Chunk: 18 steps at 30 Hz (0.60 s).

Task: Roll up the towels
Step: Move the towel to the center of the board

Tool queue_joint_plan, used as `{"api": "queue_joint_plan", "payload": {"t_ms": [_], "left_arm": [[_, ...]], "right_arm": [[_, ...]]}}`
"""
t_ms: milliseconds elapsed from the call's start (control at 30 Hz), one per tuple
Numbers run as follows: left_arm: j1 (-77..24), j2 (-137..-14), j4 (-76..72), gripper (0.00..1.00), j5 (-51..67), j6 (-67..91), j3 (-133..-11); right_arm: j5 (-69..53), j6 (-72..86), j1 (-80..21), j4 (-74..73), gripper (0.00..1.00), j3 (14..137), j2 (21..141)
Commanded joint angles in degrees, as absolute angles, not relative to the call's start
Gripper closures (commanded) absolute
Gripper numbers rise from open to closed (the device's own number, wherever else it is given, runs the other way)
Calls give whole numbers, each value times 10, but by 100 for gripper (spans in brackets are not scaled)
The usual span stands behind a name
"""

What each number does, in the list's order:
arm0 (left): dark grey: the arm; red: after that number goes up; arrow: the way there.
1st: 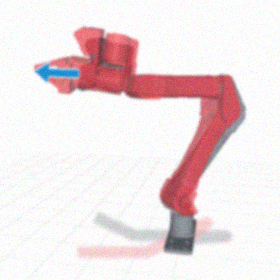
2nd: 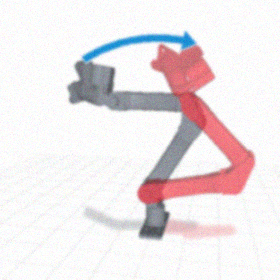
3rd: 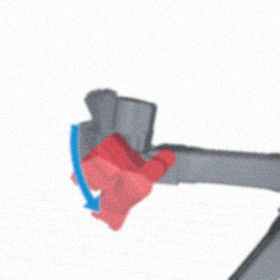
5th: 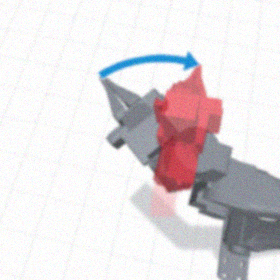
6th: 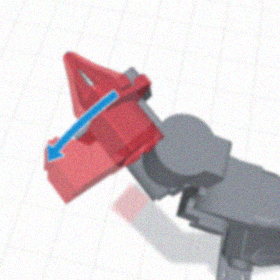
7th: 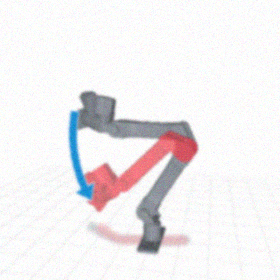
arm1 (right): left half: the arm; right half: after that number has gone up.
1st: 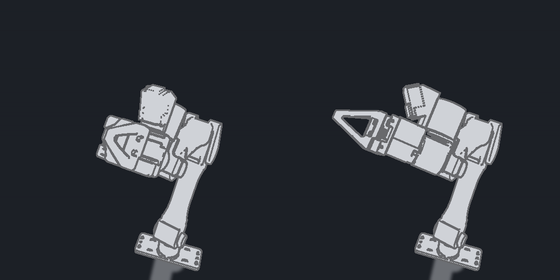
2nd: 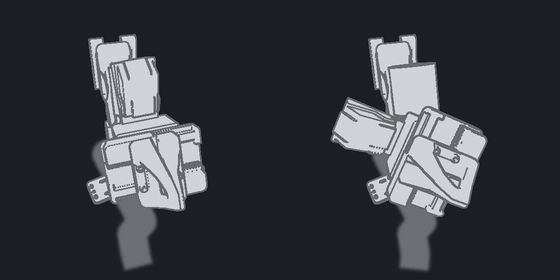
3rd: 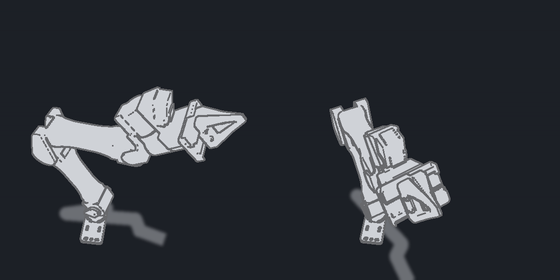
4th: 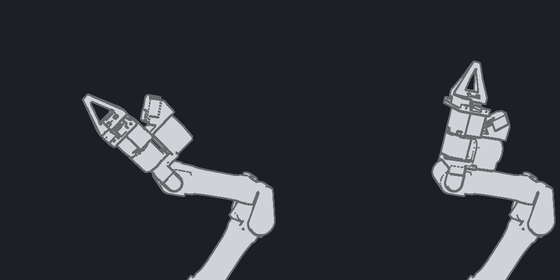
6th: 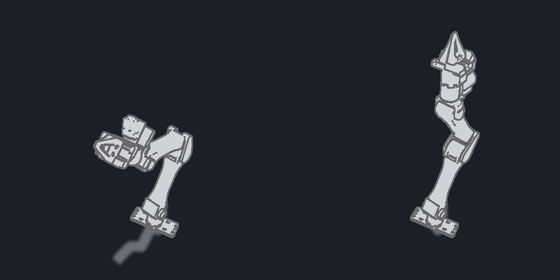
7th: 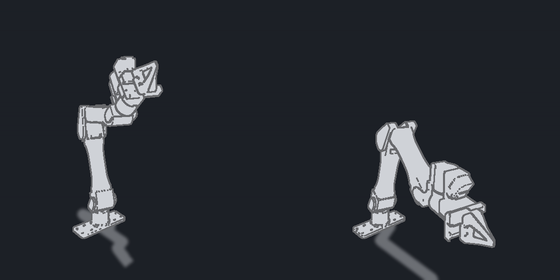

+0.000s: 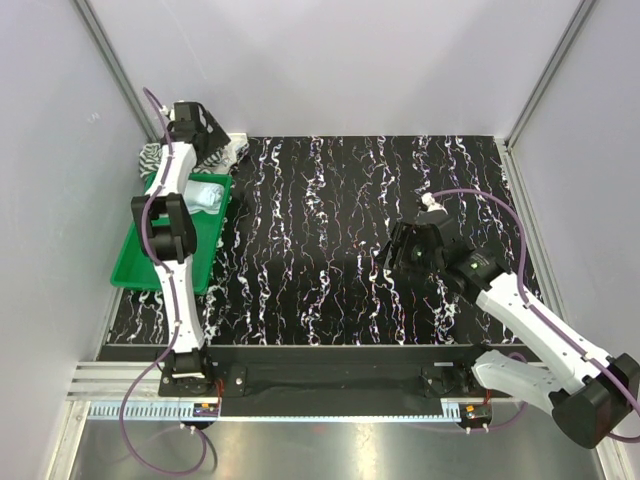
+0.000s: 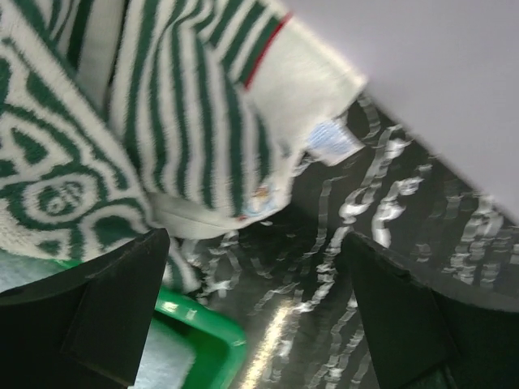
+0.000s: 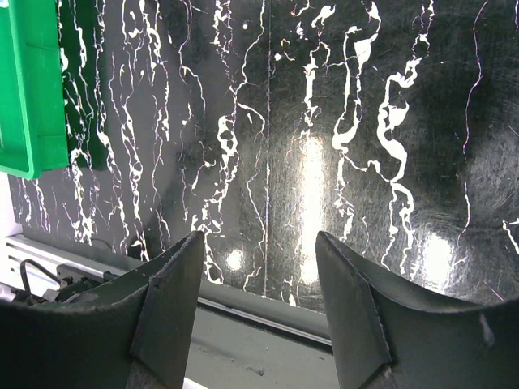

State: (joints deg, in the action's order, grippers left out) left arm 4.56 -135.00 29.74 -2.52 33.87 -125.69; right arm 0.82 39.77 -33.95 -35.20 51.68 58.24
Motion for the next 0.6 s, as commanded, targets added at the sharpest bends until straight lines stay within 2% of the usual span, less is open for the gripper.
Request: {"api": "queue_joint_plan", "payload": {"t_ms": [0, 267, 333, 367, 400, 567], "left_arm": [[40, -1367, 324, 4, -68, 262, -1307], [36, -1426, 314, 3, -80, 229, -1348], [36, -1435, 311, 7, -77, 227, -1361], [35, -1444, 309, 9, -76, 226, -1365], [35, -1448, 308, 22, -76, 224, -1368], [35, -1463, 290, 44, -82, 219, -1363]], "right_arm": [[13, 394, -338, -349, 35, 510, 565], [5, 398, -338, -342, 35, 500, 577], [5, 399, -338, -341, 35, 497, 578], [5, 399, -338, -342, 35, 497, 579], [5, 399, -338, -344, 35, 497, 581], [7, 399, -338, -339, 35, 492, 586]]}}
